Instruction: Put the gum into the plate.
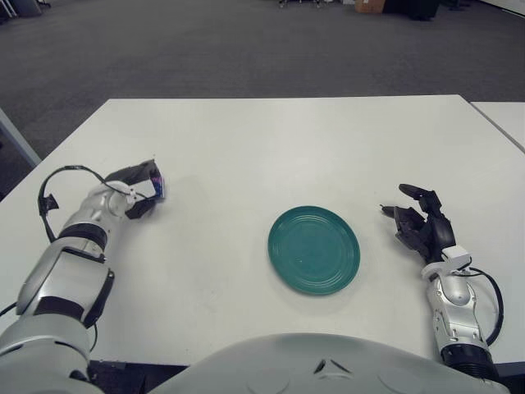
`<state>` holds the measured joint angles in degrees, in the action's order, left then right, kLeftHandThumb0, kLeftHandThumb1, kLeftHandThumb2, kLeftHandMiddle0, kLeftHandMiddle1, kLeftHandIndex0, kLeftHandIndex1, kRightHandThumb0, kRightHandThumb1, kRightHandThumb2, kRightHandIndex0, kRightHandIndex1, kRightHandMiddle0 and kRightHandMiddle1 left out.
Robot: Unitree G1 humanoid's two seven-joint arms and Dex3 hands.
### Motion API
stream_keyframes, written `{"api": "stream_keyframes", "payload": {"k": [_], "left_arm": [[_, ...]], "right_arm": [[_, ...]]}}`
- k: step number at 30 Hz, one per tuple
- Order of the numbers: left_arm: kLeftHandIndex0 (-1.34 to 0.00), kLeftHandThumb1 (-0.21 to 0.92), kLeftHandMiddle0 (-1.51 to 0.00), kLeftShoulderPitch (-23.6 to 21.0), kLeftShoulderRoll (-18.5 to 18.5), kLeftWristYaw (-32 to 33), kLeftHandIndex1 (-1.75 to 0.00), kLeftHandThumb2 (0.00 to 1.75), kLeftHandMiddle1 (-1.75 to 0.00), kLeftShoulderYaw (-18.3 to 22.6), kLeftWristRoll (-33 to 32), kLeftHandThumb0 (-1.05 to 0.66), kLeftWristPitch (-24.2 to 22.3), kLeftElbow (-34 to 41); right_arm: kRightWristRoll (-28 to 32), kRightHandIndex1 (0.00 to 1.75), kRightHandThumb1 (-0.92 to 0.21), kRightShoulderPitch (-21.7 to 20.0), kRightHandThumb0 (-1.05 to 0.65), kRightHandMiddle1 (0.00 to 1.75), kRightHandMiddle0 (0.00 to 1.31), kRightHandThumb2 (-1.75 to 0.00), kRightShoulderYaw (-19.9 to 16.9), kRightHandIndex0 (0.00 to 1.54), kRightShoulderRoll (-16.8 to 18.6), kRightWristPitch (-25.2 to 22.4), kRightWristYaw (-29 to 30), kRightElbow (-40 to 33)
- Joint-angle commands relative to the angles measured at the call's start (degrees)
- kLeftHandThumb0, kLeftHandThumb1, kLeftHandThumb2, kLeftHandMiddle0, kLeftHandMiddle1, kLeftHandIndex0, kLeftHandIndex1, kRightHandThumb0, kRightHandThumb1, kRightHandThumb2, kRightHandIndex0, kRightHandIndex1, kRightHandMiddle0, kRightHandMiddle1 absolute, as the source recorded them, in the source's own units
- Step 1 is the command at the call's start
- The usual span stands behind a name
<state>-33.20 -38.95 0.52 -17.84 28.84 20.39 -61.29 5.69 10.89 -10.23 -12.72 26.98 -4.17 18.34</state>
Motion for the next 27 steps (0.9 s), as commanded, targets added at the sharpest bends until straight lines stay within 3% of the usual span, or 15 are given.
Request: {"api": "stream_keyframes", "payload": {"k": [1,4,7,16,21,27], "left_arm": [[-0.49,0.18,-0.73,0.46,-5.22,-2.96,-1.75,1.45,-1.67,5.15,-4.11,0.0,2.82,15.44],[-0.49,0.18,-0.74,3.04,-6.76,-4.54,-1.75,1.46,-1.67,7.92,-5.73,0.0,2.7,25.96],[-0.5,0.18,-0.74,4.25,-7.24,-5.36,-1.75,1.46,-1.67,9.18,-6.03,0.0,2.25,30.8],[-0.53,0.14,-0.75,11.05,-7.26,-12.03,-1.75,1.51,-1.69,12.78,-7.58,0.0,-4.31,53.99],[-0.54,0.12,-0.77,12.51,-5.37,-12.74,-1.75,1.52,-1.68,13.78,-8.78,0.0,-5.11,57.58],[-0.54,0.12,-0.77,15.46,-1.44,-14.23,-1.75,1.53,-1.68,13.26,-8.62,0.0,-9.89,64.66]], "right_arm": [[-0.94,0.77,-0.81,5.06,-0.41,0.99,0.0,-0.74,0.44,0.59,2.08,-2.43,-0.12,7.68],[-0.73,0.77,-0.8,4.96,-0.41,1.0,0.0,-0.75,0.43,0.59,1.94,-2.38,-0.43,7.93],[-0.92,0.78,-0.8,4.9,-0.41,1.01,0.0,-0.75,0.52,0.59,1.8,-2.05,-0.5,8.21],[-1.89,0.77,-0.81,5.21,-0.42,1.0,0.0,-0.76,1.23,0.58,1.56,-1.92,-0.2,7.8],[-2.33,0.79,-0.8,5.2,-0.4,0.99,0.0,-0.77,1.53,0.59,2.03,-1.62,0.48,7.92],[-2.77,0.82,-0.77,5.38,-0.39,0.99,0.0,-0.8,1.76,0.6,2.46,-1.59,1.13,7.59]]}}
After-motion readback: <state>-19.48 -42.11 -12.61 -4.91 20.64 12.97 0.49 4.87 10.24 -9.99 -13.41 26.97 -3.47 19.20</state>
